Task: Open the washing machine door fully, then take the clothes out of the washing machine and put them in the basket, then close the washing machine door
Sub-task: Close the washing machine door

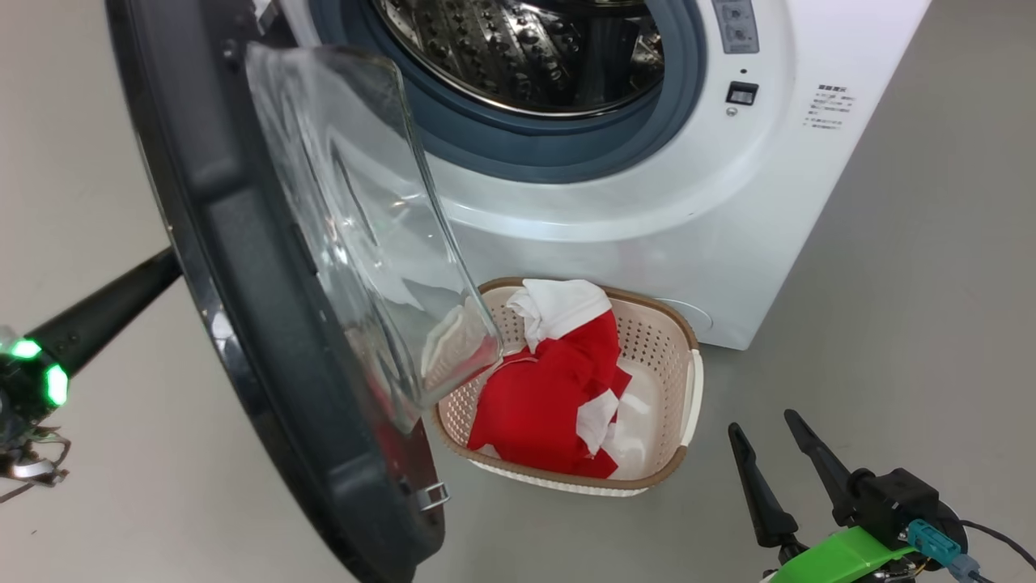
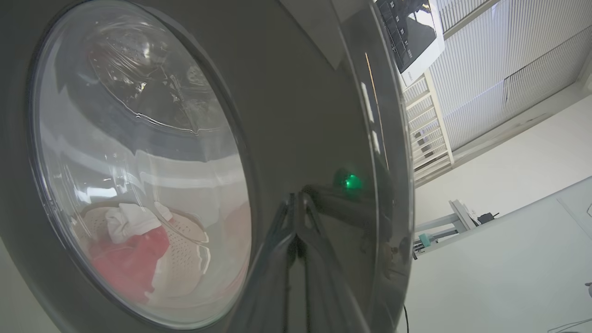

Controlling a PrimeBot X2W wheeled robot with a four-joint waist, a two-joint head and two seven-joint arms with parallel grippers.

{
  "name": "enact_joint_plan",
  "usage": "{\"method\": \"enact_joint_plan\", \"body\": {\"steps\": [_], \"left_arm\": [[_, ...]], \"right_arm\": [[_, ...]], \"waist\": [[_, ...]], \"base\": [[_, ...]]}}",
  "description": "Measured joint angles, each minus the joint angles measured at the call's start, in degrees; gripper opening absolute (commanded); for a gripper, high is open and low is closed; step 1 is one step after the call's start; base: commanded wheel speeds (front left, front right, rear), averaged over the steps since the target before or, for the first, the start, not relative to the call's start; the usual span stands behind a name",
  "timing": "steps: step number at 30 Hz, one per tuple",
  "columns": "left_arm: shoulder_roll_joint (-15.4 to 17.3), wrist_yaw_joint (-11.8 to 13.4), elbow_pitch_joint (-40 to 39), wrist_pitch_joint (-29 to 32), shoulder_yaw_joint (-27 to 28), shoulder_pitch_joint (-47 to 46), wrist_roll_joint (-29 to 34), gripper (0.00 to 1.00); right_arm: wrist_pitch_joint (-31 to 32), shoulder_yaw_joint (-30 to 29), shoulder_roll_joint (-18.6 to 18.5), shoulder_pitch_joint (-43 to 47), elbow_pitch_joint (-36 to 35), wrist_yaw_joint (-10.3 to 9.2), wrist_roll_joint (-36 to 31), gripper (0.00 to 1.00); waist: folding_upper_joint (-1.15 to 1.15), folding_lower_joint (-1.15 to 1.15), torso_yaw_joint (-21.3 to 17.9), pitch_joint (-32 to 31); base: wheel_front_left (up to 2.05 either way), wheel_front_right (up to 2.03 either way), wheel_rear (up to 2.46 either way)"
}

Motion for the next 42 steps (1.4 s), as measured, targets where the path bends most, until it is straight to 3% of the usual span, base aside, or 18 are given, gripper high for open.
{"method": "enact_joint_plan", "body": {"steps": [10, 23, 34, 42], "left_arm": [[-4.5, 0.0, -0.6, 3.1, 1.3, -2.5, 3.3, 0.00], [-7.8, 0.0, -1.7, 1.9, -0.3, -6.5, 8.1, 0.00], [-7.6, 0.0, 0.1, -4.6, -4.0, -12.6, 11.7, 0.00], [-4.5, 0.0, 3.7, -12.0, -7.6, -17.1, 14.0, 0.00]], "right_arm": [[0.0, 0.2, 0.2, -0.4, -0.3, 0.00, 0.0, 1.00], [0.0, 0.3, 0.2, -1.8, -1.1, 0.00, 0.6, 1.00], [0.0, 0.5, 0.2, -4.3, -2.0, 0.00, 1.6, 1.00], [0.0, 0.8, 0.2, -5.8, -2.8, 0.00, 2.4, 1.00]], "waist": [[0.00, 0.00, -2.6, 0.6], [0.00, 0.00, -7.2, 2.1], [0.00, 0.00, -12.0, 5.1], [0.00, 0.00, -16.5, 7.5]], "base": [[0.00, 0.00, 0.00], [0.00, 0.00, 0.00], [0.00, 0.00, 0.00], [0.00, 0.00, 0.00]]}}
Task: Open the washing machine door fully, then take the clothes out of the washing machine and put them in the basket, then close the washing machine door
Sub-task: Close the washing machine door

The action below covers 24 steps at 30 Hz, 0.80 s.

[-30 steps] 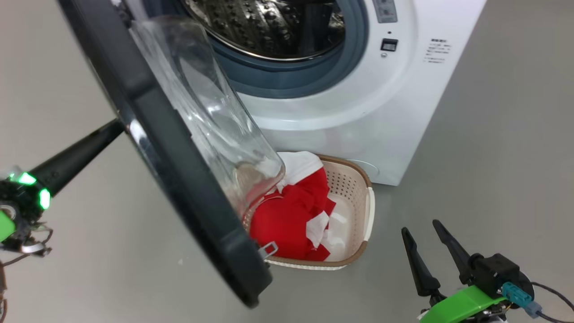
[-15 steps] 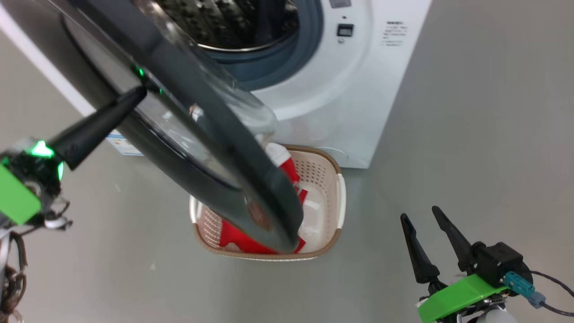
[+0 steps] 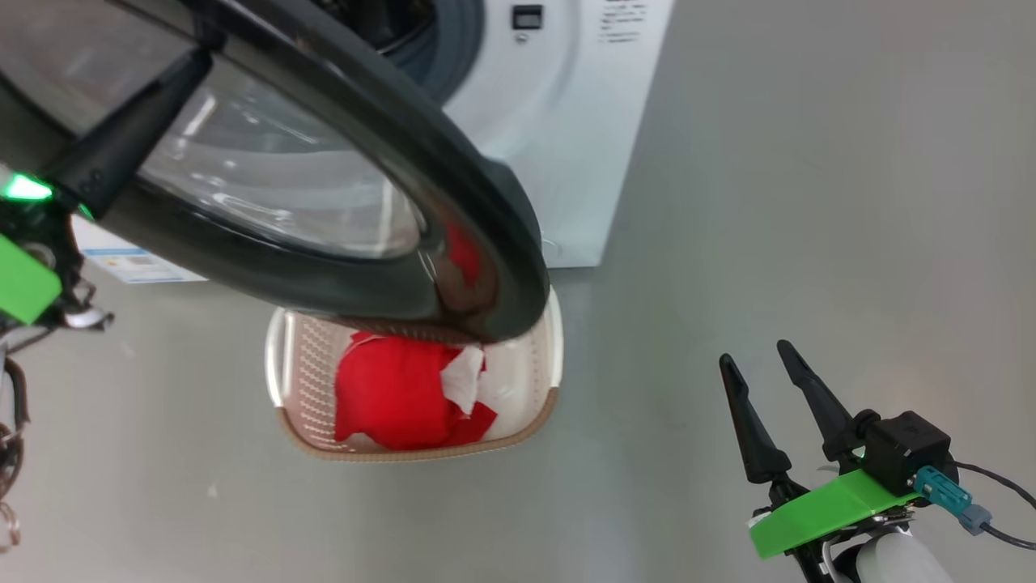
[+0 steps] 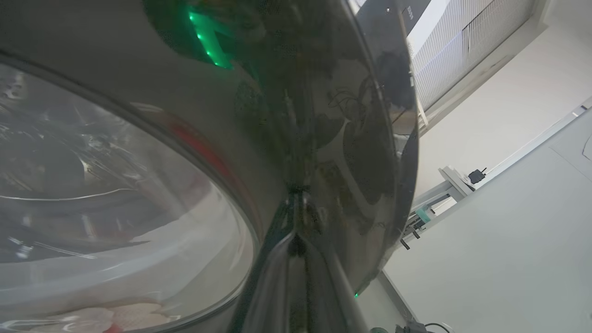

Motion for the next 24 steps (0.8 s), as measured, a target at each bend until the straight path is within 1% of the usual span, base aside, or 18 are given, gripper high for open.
{"method": "enact_joint_plan", "body": {"steps": [3, 6, 13, 17, 24], "left_arm": [[1.2, 0.0, 1.3, -2.6, -1.2, -1.5, 0.2, 0.00], [2.4, 0.0, 2.6, -5.1, -2.5, -2.8, 0.3, 0.00], [4.6, 0.0, 4.6, -10.4, -6.0, -4.3, 0.5, 0.00], [5.7, 0.0, 5.2, -12.3, -8.2, -4.3, -0.1, 0.00], [7.1, 0.0, 5.1, -15.1, -11.2, -4.2, -1.5, 0.00]], "right_arm": [[0.0, 0.3, 0.0, -0.3, -0.1, 0.00, 0.2, 1.00], [0.0, 0.4, 0.0, -0.9, -0.4, 0.00, 1.8, 1.00], [0.0, 0.5, 0.0, -1.1, -0.5, 0.00, 2.4, 1.00], [0.0, 0.5, 0.0, -1.1, -0.5, 0.00, 2.6, 1.00], [0.0, 0.2, 0.0, -1.1, -0.5, 0.00, 2.6, 1.00]], "waist": [[0.00, 0.00, -1.4, 0.8], [0.00, 0.00, -2.7, 1.4], [0.00, 0.00, -5.2, 2.2], [0.00, 0.00, -5.5, 1.9], [0.00, 0.00, -4.5, 1.1]], "base": [[0.00, 0.00, 0.00], [0.00, 0.00, 0.00], [0.00, 0.00, 0.00], [0.00, 0.00, 0.00], [0.00, 0.00, 0.00]]}}
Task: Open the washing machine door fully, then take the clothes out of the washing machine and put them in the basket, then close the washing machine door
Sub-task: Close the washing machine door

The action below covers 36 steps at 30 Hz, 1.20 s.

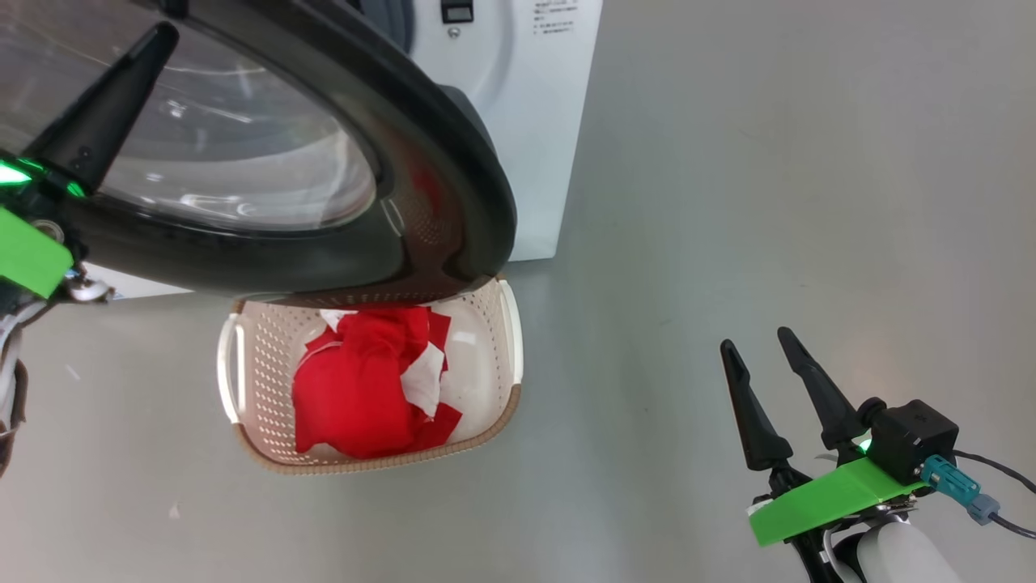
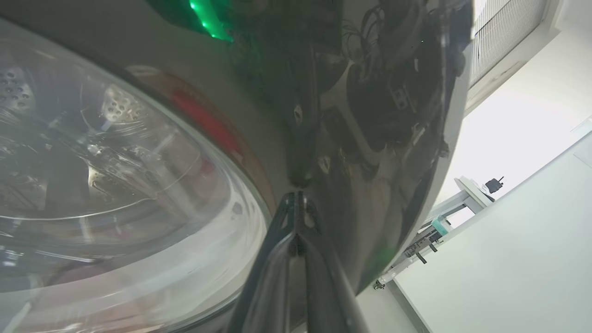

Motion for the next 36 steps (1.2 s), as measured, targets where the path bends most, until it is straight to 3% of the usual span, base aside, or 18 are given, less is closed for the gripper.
{"method": "enact_joint_plan", "body": {"steps": [5, 13, 18, 19, 20, 23, 28, 32, 36], "left_arm": [[0.9, 0.0, -0.6, -3.3, -0.8, 2.1, -0.6, 0.00], [2.0, 0.0, -2.0, -9.4, -2.1, 10.5, -1.8, 0.09], [2.3, 0.0, -3.4, -13.6, -3.6, 16.1, -1.8, 0.33], [2.3, 0.0, -3.5, -14.5, -4.2, 17.3, -1.6, 0.33], [2.3, 0.0, -3.6, -15.3, -4.6, 18.5, -1.6, 0.40], [2.4, 0.0, -3.5, -17.9, -6.1, 21.9, -1.3, 0.49], [2.4, 0.0, -2.3, -22.0, -8.8, 26.3, -0.9, 0.91], [2.4, 0.0, -1.5, -25.1, -10.6, 29.6, -0.9, 1.00], [2.4, 0.0, 0.1, -27.4, -11.6, 32.1, -0.9, 1.00]], "right_arm": [[0.0, -0.1, 0.0, 0.1, 0.2, 0.00, -0.5, 1.00], [0.0, -0.3, 0.0, 1.5, 0.8, 0.00, -1.6, 1.00], [0.0, -0.6, 0.0, 2.3, 0.8, 0.00, -2.1, 1.00], [0.0, -0.8, 0.0, 2.7, 0.9, 0.00, -2.1, 1.00], [0.0, -0.9, 0.0, 2.9, 0.9, 0.00, -2.2, 1.00], [0.0, -1.2, 0.0, 3.7, 0.9, 0.00, -3.5, 1.00], [0.0, -1.3, 0.1, 5.0, 1.0, 0.00, -3.6, 1.00], [0.0, -1.4, 0.1, 5.6, 1.1, 0.00, -3.6, 1.00], [0.0, -1.8, 0.1, 5.7, 1.0, 0.00, -4.0, 1.00]], "waist": [[0.00, 0.00, 1.0, -1.2], [0.00, 0.00, 2.6, -3.7], [0.00, 0.00, 3.7, -5.0], [0.00, 0.00, 3.8, -5.3], [0.00, 0.00, 4.0, -5.6], [0.00, 0.00, 4.5, -6.5], [0.00, 0.00, 5.1, -8.0], [0.00, 0.00, 5.1, -8.8], [0.00, 0.00, 4.7, -8.7]], "base": [[0.00, 0.00, 0.00], [0.00, 0.00, 0.00], [0.00, 0.00, 0.00], [0.00, 0.00, 0.00], [0.00, 0.00, 0.00], [0.00, 0.00, 0.00], [0.00, 0.00, 0.00], [0.00, 0.00, 0.00], [0.00, 0.00, 0.00]]}}
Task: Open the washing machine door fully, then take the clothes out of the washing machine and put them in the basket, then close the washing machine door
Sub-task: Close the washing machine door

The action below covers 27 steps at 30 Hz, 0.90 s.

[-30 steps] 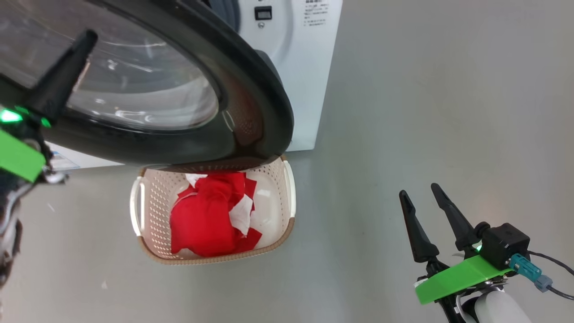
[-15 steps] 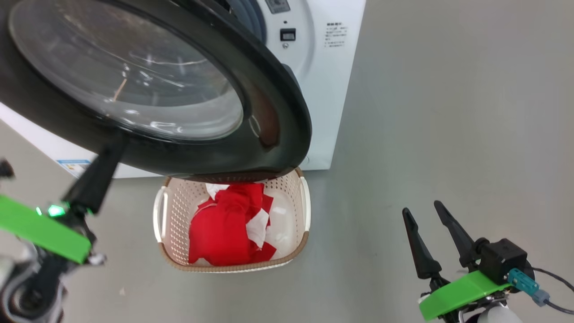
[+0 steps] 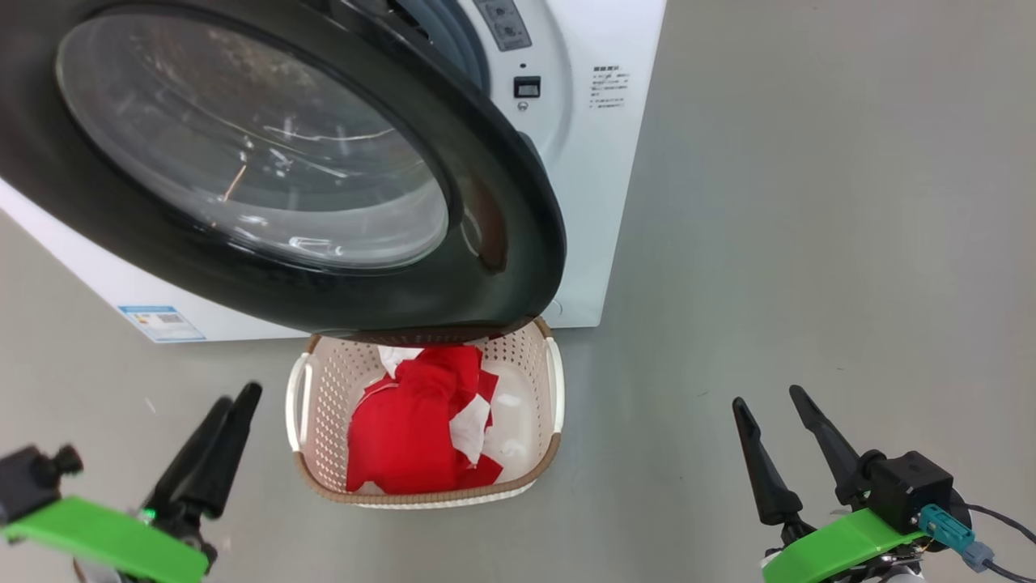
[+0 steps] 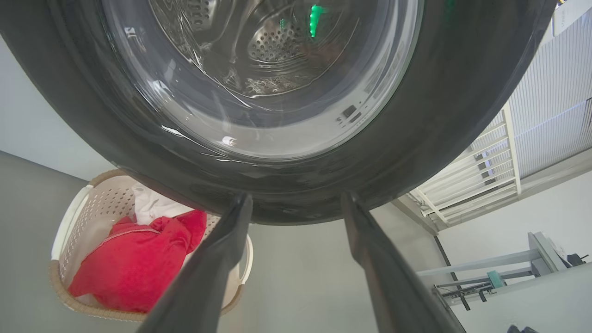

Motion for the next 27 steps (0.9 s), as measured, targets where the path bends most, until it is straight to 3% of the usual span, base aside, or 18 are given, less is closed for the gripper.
{"method": "enact_joint_plan", "body": {"steps": [7, 12, 27], "left_arm": [[-0.4, 0.0, 2.8, -1.6, 0.4, 4.1, 0.4, 1.00], [-2.4, 0.0, 5.1, -1.9, 3.6, 7.2, 3.3, 1.00], [-10.5, 0.0, 8.9, -1.9, 14.6, 14.1, 22.0, 1.00]], "right_arm": [[0.0, -0.5, 0.0, 0.5, -0.1, 0.00, 0.0, 1.00], [0.0, -0.8, 0.1, 0.7, -0.2, 0.00, 0.0, 1.00], [0.0, -1.3, 0.2, 2.7, -0.2, 0.00, -0.1, 1.00]], "waist": [[0.00, 0.00, -1.2, -0.1], [0.00, 0.00, -2.5, -0.5], [0.00, 0.00, -5.9, -2.4]], "base": [[0.00, 0.00, 0.00], [0.00, 0.00, 0.00], [0.00, 0.00, 0.00]]}}
